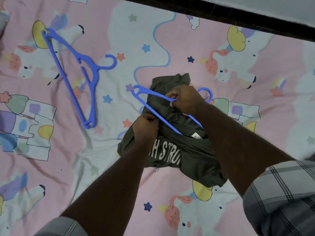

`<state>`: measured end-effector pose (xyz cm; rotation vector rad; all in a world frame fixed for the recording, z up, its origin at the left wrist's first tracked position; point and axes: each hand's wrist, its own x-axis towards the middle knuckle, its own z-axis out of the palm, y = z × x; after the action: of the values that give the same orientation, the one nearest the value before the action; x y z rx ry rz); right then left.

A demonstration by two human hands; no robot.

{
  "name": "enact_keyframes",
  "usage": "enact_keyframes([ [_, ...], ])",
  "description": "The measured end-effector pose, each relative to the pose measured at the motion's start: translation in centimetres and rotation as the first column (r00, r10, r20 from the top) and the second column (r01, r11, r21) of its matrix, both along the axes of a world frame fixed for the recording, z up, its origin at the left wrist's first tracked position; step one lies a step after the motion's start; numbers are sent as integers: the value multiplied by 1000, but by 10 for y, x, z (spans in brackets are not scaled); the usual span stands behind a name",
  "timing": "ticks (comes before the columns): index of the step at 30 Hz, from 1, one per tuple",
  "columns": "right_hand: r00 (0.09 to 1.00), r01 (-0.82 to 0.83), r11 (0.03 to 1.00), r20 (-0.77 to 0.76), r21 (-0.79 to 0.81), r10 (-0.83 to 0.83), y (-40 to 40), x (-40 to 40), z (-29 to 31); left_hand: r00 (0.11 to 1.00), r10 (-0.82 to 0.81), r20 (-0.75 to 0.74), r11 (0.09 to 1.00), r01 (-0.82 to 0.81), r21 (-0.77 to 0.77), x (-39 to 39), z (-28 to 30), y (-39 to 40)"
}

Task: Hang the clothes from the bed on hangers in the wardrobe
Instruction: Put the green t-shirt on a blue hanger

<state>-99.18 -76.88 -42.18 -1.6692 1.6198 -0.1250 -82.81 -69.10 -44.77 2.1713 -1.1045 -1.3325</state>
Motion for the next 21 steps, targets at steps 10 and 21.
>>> enact_keyframes([
  [10, 998, 24, 1000, 54, 19, -25, 25, -16, 26, 784, 523, -335, 852, -463, 246, 26, 26, -8],
  [21, 999, -44, 999, 29, -1, 44, 45, -19, 51, 697, 624, -352, 779, -587, 219, 42, 62, -22],
])
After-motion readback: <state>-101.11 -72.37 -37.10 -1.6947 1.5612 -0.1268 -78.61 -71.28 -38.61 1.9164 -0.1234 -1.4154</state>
